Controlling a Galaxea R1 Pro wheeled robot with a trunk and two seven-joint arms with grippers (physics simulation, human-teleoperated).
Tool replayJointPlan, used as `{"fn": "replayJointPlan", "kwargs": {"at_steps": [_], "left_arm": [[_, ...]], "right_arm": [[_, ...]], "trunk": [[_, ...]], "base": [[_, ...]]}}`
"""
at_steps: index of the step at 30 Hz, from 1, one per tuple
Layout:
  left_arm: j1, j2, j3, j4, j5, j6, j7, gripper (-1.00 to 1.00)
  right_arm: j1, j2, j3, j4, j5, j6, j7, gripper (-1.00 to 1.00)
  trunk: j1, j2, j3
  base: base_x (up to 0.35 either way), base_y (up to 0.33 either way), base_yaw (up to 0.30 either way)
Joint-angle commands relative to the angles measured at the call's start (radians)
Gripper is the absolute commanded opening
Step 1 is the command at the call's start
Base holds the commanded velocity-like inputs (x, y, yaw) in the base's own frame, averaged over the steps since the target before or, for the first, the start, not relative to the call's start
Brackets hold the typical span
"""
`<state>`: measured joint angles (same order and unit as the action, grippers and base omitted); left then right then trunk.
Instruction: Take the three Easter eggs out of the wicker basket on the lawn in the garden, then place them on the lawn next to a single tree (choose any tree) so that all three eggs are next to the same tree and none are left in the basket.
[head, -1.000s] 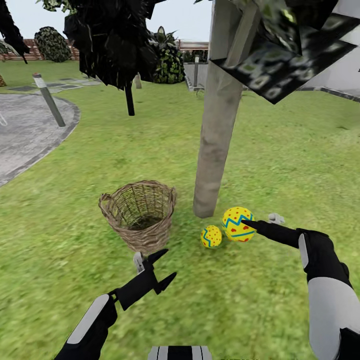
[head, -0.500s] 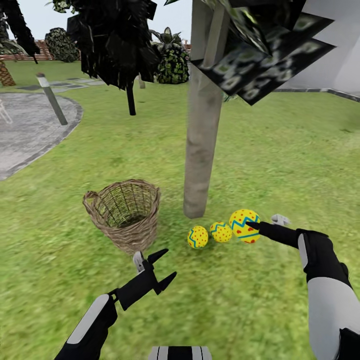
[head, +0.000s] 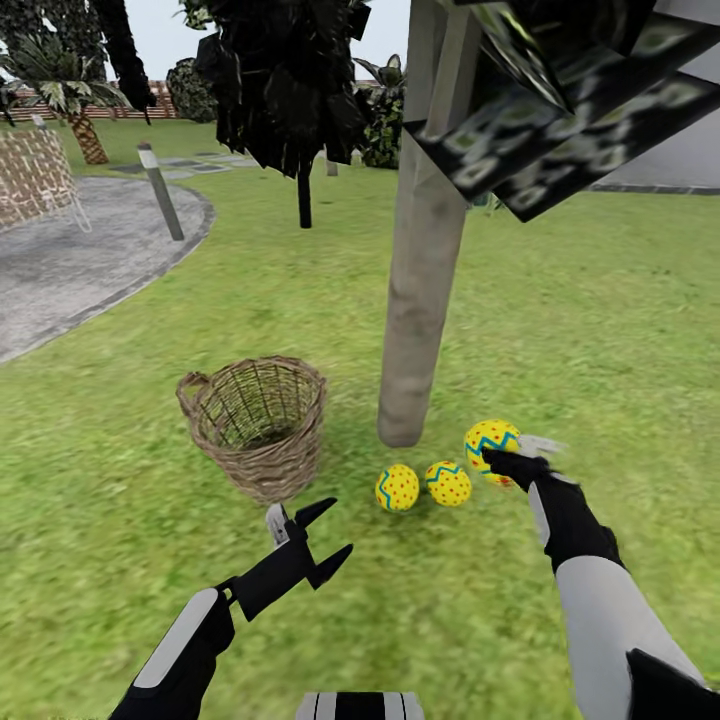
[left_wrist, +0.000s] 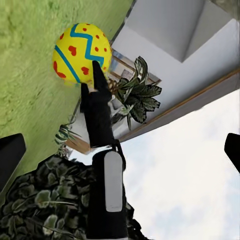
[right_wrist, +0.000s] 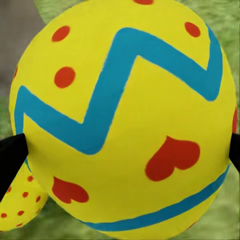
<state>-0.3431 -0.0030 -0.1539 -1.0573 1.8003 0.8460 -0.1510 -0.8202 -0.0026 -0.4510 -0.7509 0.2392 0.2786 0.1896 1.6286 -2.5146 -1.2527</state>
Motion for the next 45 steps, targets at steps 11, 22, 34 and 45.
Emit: {"fn": "replayJointPlan", "kwargs": {"at_steps": [11, 22, 34, 45], "left_arm": [[0.000, 0.000, -0.001, 0.000, -0.007, -0.039, -0.006, 1.00], [0.000, 0.000, 0.000, 0.000, -0.003, -0.056, -0.012, 1.00], [0.000, -0.001, 0.002, 0.038, -0.007, -0.065, -0.012, 1.00], [0.001, -0.001, 0.007, 0.057, -0.008, -0.084, -0.013, 1.00]], "right_arm": [[-0.001, 0.047, 0.122, 0.114, 0.048, -0.200, -0.381, -1.00], [-0.001, 0.047, 0.123, 0.110, 0.048, -0.208, -0.381, -1.00], [-0.001, 0.047, 0.123, 0.114, 0.046, -0.208, -0.381, -1.00], [-0.003, 0.051, 0.123, 0.132, 0.038, -0.199, -0.385, -1.00]], "trunk": [[0.000, 0.000, -0.001], [0.000, 0.000, -0.001], [0.003, -0.002, -0.024], [0.006, -0.004, -0.055]], "base": [[0.190, -0.313, 0.164], [0.047, -0.075, 0.000], [0.000, 0.000, 0.000], [0.000, 0.000, 0.000]]}}
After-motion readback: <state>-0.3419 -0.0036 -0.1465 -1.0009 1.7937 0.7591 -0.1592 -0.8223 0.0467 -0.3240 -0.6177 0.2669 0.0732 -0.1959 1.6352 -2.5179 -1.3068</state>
